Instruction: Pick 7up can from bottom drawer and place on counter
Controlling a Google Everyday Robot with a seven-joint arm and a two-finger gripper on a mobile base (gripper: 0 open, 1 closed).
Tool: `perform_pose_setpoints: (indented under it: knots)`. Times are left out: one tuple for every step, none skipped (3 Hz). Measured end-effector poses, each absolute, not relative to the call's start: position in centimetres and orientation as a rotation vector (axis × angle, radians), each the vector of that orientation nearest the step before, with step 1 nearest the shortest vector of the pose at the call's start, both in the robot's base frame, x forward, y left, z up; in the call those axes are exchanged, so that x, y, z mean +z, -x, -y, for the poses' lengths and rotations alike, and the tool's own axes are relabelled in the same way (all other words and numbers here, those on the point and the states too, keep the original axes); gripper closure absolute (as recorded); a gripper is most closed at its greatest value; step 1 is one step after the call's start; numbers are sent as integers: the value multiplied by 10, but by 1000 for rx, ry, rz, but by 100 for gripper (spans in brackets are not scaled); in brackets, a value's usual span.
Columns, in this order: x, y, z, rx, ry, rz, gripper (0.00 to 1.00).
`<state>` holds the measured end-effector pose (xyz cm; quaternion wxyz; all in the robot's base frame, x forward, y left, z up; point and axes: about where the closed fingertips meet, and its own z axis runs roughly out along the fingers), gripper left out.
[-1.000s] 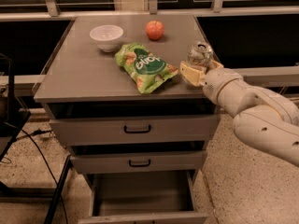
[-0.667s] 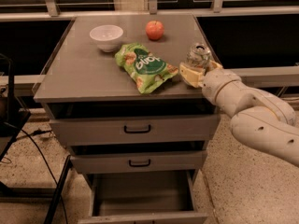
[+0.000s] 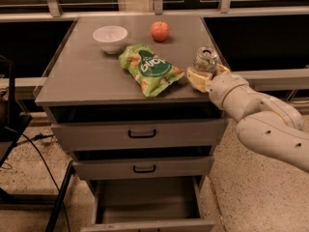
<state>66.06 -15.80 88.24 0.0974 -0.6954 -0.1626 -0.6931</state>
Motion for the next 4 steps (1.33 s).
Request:
perform_pose_setpoints:
  knots:
    - [877,-663,163,-2044,2097,471,100]
    - [872,-665,168,-2027,2132,446,100]
    - [871,-667,171,-2012,2156,422,100]
    - [873,-667,171,-2012,2156,422,100]
